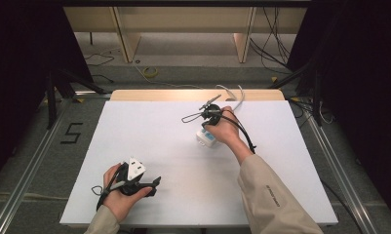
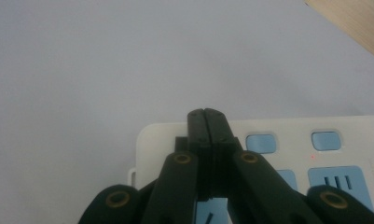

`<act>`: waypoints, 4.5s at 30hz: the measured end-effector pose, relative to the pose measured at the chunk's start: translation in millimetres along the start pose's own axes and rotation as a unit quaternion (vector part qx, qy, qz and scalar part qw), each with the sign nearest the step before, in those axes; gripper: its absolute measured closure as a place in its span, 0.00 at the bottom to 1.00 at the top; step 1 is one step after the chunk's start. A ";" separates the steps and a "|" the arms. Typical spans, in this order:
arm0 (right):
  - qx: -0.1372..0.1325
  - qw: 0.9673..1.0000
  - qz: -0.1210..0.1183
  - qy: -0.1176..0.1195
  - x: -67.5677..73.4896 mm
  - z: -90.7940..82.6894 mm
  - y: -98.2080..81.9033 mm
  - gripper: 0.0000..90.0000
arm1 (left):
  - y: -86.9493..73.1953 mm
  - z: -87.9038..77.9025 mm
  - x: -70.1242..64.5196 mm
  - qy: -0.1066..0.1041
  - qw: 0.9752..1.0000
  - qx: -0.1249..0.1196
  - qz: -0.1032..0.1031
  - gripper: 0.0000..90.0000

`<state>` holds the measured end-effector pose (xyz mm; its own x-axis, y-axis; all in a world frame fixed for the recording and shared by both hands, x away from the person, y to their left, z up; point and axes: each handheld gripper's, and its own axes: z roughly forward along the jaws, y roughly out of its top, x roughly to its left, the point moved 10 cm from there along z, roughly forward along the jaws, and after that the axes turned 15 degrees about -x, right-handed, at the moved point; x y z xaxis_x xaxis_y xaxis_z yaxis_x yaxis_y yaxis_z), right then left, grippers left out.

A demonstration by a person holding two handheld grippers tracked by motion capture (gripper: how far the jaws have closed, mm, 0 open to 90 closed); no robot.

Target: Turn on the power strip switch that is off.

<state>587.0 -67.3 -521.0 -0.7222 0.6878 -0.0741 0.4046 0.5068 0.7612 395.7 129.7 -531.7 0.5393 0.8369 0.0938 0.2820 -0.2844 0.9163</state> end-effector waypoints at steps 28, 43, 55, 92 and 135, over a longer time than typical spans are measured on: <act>0.022 1.000 -0.008 0.004 3.1 4.6 -2.1 1.00 | 0.2 0.1 0.1 -0.002 1.000 -0.001 0.003 0.20; 0.028 1.000 -0.005 0.005 3.2 6.0 -3.2 1.00 | 0.0 0.2 -0.4 -0.002 1.000 -0.001 0.001 0.20; 0.031 1.000 -0.004 0.001 3.6 6.4 -3.3 1.00 | 0.4 0.0 -0.1 -0.002 1.000 -0.001 0.003 0.20; 0.043 0.999 -0.009 -0.004 3.7 7.1 -4.2 1.00 | -0.2 0.0 -0.7 -0.002 1.000 0.001 0.003 0.20; 0.029 0.999 -0.012 -0.005 3.7 2.8 0.4 1.00 | -0.2 0.2 -0.6 -0.001 1.000 -0.001 0.000 0.20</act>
<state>586.1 -63.2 -522.8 -0.7272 0.6794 -0.0983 0.4190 0.5527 0.7204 395.5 129.2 -532.0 0.5408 0.8359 0.0940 0.2804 -0.2845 0.9167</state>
